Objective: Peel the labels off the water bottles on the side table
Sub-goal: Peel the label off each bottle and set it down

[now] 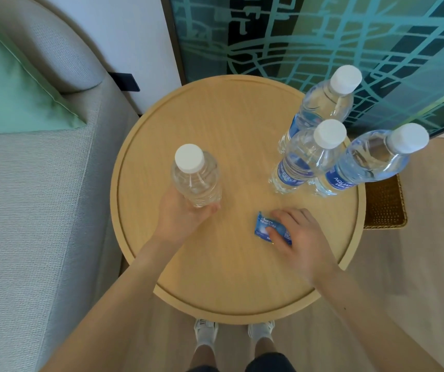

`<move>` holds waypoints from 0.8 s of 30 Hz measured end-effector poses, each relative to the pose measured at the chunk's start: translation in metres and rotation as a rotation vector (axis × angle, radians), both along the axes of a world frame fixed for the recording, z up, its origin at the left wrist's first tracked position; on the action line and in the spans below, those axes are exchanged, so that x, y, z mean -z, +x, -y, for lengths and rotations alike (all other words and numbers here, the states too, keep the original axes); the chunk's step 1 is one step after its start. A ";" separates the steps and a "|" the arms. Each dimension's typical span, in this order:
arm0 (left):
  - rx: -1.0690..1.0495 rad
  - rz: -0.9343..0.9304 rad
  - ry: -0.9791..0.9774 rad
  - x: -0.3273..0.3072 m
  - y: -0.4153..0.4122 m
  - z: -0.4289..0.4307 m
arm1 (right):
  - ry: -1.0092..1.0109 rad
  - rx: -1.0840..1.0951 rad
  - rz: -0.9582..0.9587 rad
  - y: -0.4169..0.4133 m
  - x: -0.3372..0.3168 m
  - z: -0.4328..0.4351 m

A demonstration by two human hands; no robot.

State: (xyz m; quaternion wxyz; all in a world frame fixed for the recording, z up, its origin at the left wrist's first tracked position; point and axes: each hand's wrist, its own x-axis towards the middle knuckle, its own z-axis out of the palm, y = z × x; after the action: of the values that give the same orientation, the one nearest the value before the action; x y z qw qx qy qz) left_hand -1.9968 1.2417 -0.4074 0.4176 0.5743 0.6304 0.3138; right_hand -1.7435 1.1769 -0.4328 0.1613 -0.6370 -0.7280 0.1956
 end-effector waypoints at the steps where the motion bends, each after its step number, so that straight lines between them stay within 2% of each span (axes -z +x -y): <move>1: 0.028 -0.014 -0.002 -0.001 -0.001 0.001 | -0.018 0.006 -0.019 -0.001 -0.004 0.000; 3: 0.055 -0.038 -0.012 -0.006 -0.003 0.007 | -0.035 0.019 -0.047 -0.003 -0.018 0.002; 6: -0.056 -0.038 -0.085 -0.023 -0.010 0.026 | -0.005 0.053 -0.068 -0.006 -0.049 0.006; 10: -0.041 -0.194 -0.017 -0.065 -0.013 0.064 | 0.079 0.076 -0.020 -0.007 -0.098 0.019; 14: 0.071 -0.366 0.119 -0.123 -0.008 0.094 | 0.108 0.052 0.009 -0.004 -0.146 0.040; 19: 0.319 -0.588 0.386 -0.199 0.010 0.116 | 0.180 0.019 0.040 0.003 -0.201 0.067; 24: 0.457 -0.691 0.476 -0.244 0.019 0.136 | 0.248 0.021 0.062 0.010 -0.247 0.091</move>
State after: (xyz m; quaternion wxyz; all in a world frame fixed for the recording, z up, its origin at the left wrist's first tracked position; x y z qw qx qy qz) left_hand -1.9780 1.1061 -0.1633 0.0987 0.8484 0.5008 0.1401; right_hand -1.7339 1.0860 -0.1855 0.2184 -0.6256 -0.7444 0.0824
